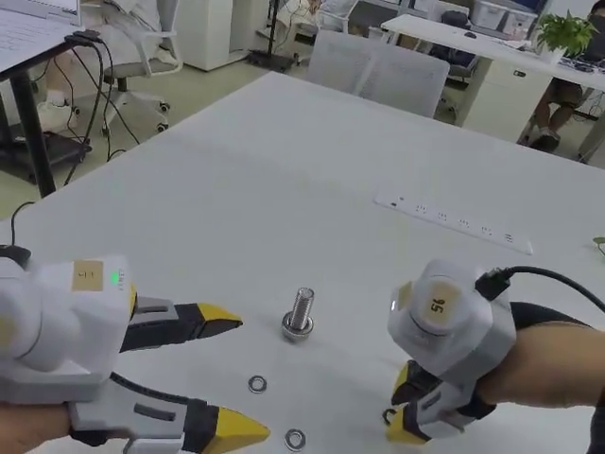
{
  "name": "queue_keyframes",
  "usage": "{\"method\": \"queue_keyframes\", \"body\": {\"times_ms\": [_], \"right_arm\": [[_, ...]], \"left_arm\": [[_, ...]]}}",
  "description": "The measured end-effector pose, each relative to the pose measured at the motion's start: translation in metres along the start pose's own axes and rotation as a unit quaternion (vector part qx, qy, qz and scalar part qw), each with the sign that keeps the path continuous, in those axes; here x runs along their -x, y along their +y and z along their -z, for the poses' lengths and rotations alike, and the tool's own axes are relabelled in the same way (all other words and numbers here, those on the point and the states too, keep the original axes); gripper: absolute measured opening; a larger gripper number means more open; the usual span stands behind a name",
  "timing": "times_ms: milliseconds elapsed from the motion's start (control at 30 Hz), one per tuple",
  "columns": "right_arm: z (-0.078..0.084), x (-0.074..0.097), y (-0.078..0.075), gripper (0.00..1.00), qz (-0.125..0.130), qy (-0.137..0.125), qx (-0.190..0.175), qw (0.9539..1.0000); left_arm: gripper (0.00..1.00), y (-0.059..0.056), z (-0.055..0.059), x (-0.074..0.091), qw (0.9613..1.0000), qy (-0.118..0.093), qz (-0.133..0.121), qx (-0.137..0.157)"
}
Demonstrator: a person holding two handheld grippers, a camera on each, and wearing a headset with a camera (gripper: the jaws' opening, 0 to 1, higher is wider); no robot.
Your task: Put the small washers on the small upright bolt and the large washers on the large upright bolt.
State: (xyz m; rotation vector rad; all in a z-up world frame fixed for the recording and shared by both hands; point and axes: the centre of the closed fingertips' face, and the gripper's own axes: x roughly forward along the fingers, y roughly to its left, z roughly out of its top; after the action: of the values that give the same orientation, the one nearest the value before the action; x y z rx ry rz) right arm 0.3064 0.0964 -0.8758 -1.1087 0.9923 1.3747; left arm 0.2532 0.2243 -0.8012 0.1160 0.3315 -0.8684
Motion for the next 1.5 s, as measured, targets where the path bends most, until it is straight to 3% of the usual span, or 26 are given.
{"method": "queue_keyframes", "body": {"times_ms": [367,967,1267,1500], "right_arm": [[0.001,0.0,0.0,0.15,0.005,0.004,-0.002,1.0],[0.002,0.002,-0.001,0.13,0.007,0.007,-0.007,0.9999],[0.003,0.017,-0.001,0.13,0.005,-0.001,-0.013,0.9999],[0.004,0.041,-0.003,0.13,0.009,-0.013,-0.024,0.9996]], "left_arm": [[0.63,0.001,-0.001,0.0,1.0,-0.001,-0.001,-0.001],[0.63,0.0,0.0,0.001,1.0,0.001,-0.002,-0.002],[0.63,0.0,-0.001,0.001,1.0,0.003,0.0,-0.004],[0.63,-0.001,-0.001,0.001,1.0,0.003,0.001,-0.005]]}}
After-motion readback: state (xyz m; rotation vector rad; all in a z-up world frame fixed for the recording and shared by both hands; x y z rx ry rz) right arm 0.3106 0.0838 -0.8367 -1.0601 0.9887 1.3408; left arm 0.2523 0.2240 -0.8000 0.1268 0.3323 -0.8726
